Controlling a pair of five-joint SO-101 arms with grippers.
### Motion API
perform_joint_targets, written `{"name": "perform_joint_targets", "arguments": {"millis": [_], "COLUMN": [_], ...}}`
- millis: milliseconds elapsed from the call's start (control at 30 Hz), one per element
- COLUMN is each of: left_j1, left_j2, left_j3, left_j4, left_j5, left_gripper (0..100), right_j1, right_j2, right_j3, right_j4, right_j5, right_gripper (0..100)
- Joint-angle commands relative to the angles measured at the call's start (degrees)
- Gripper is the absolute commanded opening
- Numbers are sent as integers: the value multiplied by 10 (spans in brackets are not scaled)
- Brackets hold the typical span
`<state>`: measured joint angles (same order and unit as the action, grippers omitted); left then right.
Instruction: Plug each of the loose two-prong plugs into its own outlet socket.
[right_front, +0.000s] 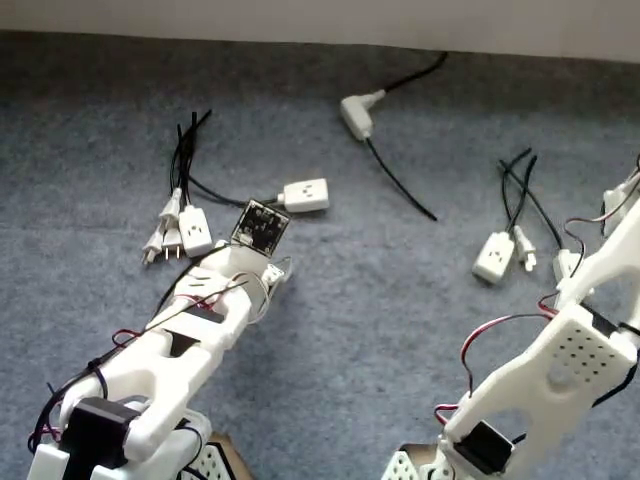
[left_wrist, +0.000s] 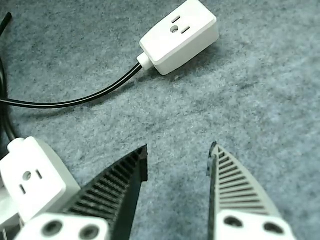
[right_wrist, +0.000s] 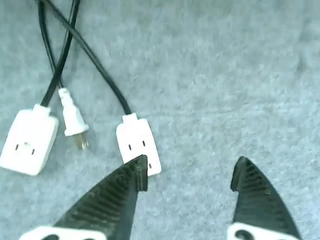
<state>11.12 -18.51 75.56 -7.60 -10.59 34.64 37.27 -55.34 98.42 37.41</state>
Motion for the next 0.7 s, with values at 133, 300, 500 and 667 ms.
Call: {"name": "perform_joint_targets", "arguments": {"millis": [133, 300, 500, 667], "left_j1": [3, 3, 4, 4], "left_j2": [-7, -7, -7, -7], "left_j3": [-12, -11, -11, -11], "left_j4": [-9, -9, -10, -10], "left_j5": [-4, -4, -4, -4], "left_gripper": [214, 214, 214, 214], "right_j1": [-30, -29, -28, -4], "right_j2": [-163, -209, -218, -214], "right_j3": [269, 327, 351, 415], "right_j4": [16, -40, -22, -65], "right_j5": [98, 103, 103, 99], "right_gripper": [263, 263, 263, 263]}}
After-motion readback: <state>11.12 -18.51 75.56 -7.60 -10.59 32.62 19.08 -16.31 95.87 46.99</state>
